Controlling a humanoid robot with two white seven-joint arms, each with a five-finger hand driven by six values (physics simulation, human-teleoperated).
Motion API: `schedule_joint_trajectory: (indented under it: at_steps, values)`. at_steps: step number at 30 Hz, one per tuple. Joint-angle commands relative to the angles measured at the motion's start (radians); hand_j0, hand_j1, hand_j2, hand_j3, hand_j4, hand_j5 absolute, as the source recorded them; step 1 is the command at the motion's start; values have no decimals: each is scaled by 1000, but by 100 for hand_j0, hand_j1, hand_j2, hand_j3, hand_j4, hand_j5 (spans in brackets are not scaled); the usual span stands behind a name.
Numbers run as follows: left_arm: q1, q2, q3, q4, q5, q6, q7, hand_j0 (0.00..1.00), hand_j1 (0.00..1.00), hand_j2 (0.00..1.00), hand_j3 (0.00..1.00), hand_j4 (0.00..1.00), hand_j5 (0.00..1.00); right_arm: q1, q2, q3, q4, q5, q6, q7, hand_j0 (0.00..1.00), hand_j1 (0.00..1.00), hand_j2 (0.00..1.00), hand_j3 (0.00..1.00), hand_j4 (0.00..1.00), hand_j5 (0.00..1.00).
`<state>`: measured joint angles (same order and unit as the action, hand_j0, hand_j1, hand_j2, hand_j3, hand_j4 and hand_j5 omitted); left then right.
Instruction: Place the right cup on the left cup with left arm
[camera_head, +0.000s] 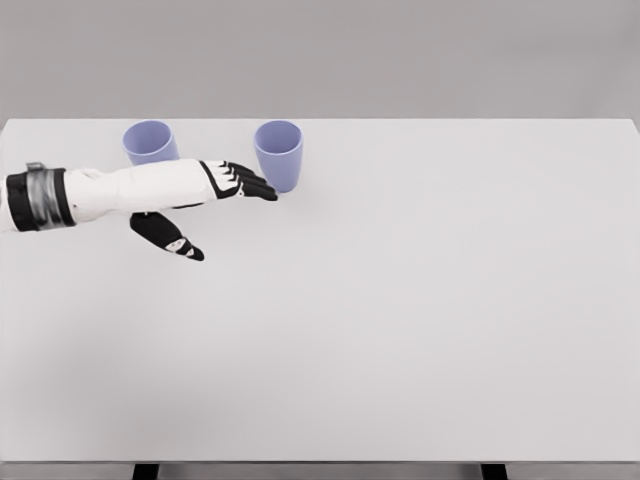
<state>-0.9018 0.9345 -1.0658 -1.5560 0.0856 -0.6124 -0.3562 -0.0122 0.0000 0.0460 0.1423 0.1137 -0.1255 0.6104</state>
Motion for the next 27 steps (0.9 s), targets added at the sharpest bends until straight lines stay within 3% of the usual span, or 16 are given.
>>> schedule_joint_trajectory:
  at_steps: [1, 5, 10, 16, 18, 19, 21, 24, 27]
  values:
    - [-2, -5, -39, -1, -4, 2, 0, 100, 100, 100, 100, 100, 100, 0, 0, 2, 3, 1, 0, 0, 100, 100, 100, 100, 100, 100]
    - [-48, -28, -48, -1, -29, 2, 0, 100, 100, 100, 100, 100, 100, 2, 0, 0, 0, 1, 0, 0, 100, 100, 100, 100, 100, 100]
    - [-45, -37, -88, -21, -112, 2, 0, 100, 100, 100, 100, 100, 100, 2, 0, -2, 2, 1, 0, 0, 100, 100, 100, 100, 100, 100]
    - [-40, -28, -82, -144, -191, 2, -4, 100, 100, 100, 100, 100, 100, 2, 0, -2, 2, 1, 0, 0, 100, 100, 100, 100, 100, 100]
    - [-45, -26, -91, -144, -178, 17, -90, 100, 100, 100, 100, 100, 100, 2, 0, -2, 2, 1, 0, 0, 100, 100, 100, 100, 100, 100]
    - [-42, -26, -103, -144, -159, 115, -147, 100, 100, 100, 100, 100, 100, 2, 0, -2, 2, 1, 0, 0, 100, 100, 100, 100, 100, 100]
    - [-46, -26, -112, -154, -112, 261, -176, 100, 100, 100, 100, 100, 100, 2, 0, -2, 3, 1, 0, 0, 100, 100, 100, 100, 100, 100]
    - [-149, -31, -118, -127, -61, 323, -199, 100, 100, 100, 100, 100, 100, 2, 0, -2, 3, 1, 0, 0, 100, 100, 100, 100, 100, 100]
    - [-226, -71, -118, -35, 26, 313, -255, 100, 100, 100, 100, 100, 100, 2, 0, -2, 2, 1, 0, 0, 100, 100, 100, 100, 100, 100]
